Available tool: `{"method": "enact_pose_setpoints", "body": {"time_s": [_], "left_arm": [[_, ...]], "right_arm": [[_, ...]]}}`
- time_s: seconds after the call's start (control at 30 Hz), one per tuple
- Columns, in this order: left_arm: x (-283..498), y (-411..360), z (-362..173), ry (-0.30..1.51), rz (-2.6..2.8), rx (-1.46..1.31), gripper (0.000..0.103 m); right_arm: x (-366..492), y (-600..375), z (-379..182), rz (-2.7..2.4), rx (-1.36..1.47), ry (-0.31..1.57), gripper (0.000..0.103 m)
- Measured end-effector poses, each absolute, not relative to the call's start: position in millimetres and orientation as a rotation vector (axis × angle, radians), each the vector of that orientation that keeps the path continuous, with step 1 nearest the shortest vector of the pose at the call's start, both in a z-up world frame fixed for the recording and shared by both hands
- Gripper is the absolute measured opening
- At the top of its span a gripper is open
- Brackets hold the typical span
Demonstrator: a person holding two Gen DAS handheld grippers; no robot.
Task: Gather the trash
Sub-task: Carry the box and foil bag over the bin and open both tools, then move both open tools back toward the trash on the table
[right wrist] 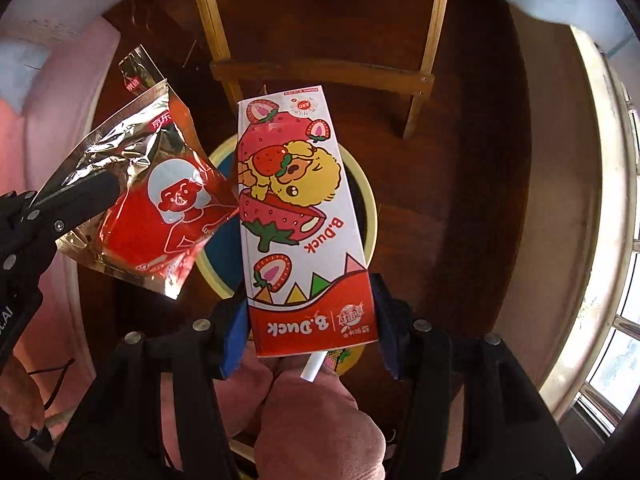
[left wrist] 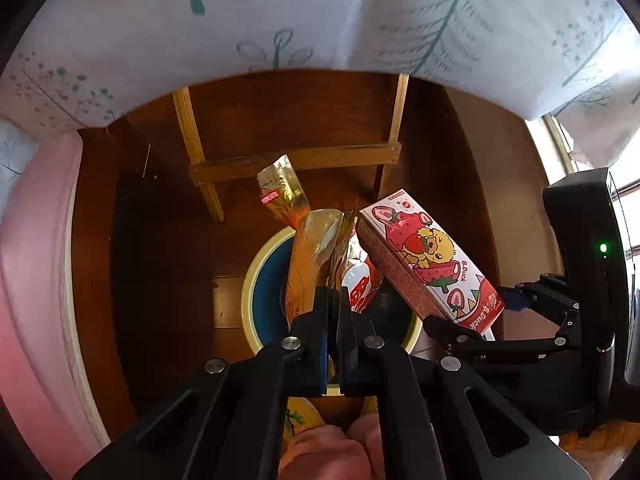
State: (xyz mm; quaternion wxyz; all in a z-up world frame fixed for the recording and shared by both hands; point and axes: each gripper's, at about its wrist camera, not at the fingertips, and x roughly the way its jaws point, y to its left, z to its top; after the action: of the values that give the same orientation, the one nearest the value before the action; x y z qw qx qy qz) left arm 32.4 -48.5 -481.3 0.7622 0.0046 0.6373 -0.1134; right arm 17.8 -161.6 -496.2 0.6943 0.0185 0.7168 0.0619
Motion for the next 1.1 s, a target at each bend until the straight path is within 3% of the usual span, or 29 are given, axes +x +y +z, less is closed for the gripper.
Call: {"method": "enact_pose_setpoints", "body": {"time_s": [0.07, 0.2, 0.27, 0.37, 0.43, 0.67, 0.83, 1.1], "left_arm": [[37.0, -46.7, -497.8, 1.401, -0.239, 0.008, 0.010], [42.1, -41.5, -517.1, 1.408, -0.217, 0.008, 0.054], [44.9, -38.0, -521.9, 1.410, -0.207, 0.000, 0.064], [46.3, -27.3, -521.3, 1.397, -0.186, 0.008, 0.067], [46.7, -23.6, -515.0, 1.387, -0.171, 0.017, 0.067], [44.1, -5.7, -465.0, 1.380, -0.118, -0.014, 0.068], [39.9, 10.2, -398.1, 1.356, -0.113, -0.037, 0.068], [31.1, 27.0, -260.0, 1.281, -0.148, -0.050, 0.068]], "right_arm": [[19.1, -157.2, -514.5, 0.140, 0.017, 1.616, 0.051], [15.4, -153.5, -537.4, 0.136, 0.029, 1.653, 0.052], [28.9, -152.2, -545.7, 0.136, 0.040, 1.674, 0.052], [41.8, -147.6, -551.5, 0.137, 0.047, 1.684, 0.055], [44.2, -144.8, -552.1, 0.134, 0.045, 1.674, 0.067], [55.1, -148.8, -533.6, 0.112, 0.102, 1.643, 0.067], [54.3, -141.7, -478.4, 0.089, 0.121, 1.603, 0.067], [42.9, -130.1, -346.0, 0.080, 0.123, 1.515, 0.067]]}}
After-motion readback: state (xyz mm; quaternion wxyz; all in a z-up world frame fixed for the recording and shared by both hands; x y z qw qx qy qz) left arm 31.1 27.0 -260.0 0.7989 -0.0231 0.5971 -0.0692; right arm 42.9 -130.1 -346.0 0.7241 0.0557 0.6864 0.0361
